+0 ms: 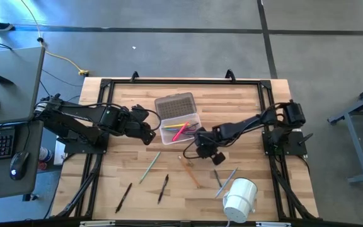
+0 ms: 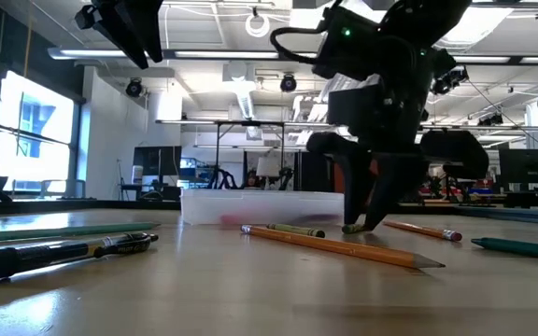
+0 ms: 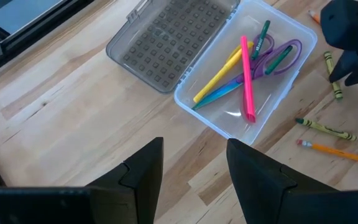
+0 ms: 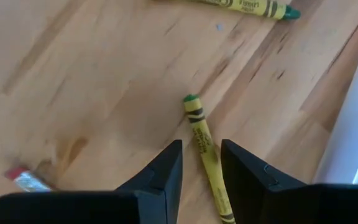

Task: Pick & place school supplies into a supply box
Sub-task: Put the right light green crayon into the supply box

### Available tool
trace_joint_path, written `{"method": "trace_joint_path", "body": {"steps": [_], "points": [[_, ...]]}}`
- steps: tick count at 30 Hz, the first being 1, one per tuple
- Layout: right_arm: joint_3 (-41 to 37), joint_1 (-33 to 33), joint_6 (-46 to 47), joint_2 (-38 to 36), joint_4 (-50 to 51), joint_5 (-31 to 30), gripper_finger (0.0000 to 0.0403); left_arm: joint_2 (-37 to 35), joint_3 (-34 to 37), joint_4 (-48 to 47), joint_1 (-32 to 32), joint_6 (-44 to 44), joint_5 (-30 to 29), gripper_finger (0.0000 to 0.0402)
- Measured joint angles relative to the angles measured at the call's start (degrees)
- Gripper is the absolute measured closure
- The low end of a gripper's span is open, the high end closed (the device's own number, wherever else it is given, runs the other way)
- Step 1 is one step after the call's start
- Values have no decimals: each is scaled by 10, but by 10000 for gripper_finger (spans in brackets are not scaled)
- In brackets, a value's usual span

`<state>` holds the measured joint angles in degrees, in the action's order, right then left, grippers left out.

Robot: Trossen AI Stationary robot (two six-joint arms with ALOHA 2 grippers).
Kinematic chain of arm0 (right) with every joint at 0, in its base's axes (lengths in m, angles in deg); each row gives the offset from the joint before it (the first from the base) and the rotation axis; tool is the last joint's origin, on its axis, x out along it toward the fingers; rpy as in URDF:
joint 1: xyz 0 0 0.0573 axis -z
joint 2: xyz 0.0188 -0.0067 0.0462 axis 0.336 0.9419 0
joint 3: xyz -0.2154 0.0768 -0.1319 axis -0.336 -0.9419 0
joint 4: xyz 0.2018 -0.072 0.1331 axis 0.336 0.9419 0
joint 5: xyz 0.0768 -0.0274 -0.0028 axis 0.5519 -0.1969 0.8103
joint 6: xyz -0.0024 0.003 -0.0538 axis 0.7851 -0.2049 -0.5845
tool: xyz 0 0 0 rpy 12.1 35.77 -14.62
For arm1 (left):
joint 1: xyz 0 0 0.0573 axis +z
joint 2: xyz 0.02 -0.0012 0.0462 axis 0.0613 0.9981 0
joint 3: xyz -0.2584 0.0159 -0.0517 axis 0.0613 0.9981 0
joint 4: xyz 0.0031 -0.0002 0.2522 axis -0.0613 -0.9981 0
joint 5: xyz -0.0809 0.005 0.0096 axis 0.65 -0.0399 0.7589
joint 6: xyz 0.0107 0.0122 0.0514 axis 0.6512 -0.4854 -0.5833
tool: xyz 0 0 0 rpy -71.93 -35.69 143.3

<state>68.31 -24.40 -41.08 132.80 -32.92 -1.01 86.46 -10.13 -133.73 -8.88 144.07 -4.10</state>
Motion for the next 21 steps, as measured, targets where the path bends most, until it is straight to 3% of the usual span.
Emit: {"method": "trace_joint_path", "body": {"steps": [7, 13, 18, 21], "points": [[2, 18, -11, 19, -11, 20, 323, 0, 0, -1, 0, 0, 0, 190], [0, 18, -1, 17, -23, 34, 392, 0, 0, -1, 0, 0, 0, 190], [4, 6, 36, 18, -46, 59, 379, 0, 0, -1, 0, 0, 0, 190], [20, -2, 32, 18, -67, 33, 382, 0, 0, -1, 0, 0, -1, 190]]}}
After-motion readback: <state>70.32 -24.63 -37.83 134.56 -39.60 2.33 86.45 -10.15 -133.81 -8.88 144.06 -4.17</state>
